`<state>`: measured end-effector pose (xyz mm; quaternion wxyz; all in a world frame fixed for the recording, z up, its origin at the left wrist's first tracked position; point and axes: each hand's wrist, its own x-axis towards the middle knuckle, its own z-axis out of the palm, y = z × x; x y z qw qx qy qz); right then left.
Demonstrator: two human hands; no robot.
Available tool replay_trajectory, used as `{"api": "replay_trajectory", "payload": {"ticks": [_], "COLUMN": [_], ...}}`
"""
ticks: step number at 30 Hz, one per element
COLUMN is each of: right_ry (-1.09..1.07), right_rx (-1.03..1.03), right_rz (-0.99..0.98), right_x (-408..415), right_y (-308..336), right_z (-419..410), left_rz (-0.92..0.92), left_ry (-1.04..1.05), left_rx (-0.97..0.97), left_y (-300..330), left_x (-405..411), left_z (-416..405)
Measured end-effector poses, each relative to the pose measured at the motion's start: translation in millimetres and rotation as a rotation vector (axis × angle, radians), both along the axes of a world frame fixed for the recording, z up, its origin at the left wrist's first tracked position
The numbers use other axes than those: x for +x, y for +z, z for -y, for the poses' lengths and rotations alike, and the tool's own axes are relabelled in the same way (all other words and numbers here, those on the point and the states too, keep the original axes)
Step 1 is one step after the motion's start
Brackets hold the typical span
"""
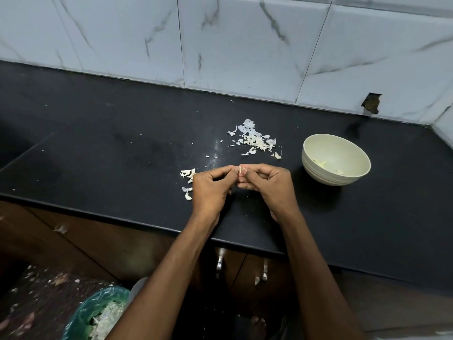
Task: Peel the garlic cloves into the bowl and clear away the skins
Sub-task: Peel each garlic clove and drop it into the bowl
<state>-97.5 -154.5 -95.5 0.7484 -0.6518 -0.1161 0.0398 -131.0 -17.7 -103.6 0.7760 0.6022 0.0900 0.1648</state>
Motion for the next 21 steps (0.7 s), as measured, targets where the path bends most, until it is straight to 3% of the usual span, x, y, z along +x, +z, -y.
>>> {"api": "replay_trajectory", "payload": {"ticks": [10, 21], "right_ry": [-0.031, -0.044], "right_rx": [-0.063, -0.028], "right_rz": [0.076, -0.012], "right_x": [0.5, 0.4], "right_y": [-2.8, -3.1], "right_z": [-0.8, -1.1], "left_rz": [0.002, -0.012], "left_ry": [-0.019, 0.025], "left_rx": [0.005, 0.083], "left_y": [-0.5, -2.0], "left_x": [-0.4, -1.8], "left_z": [-0.3, 2.6]}}
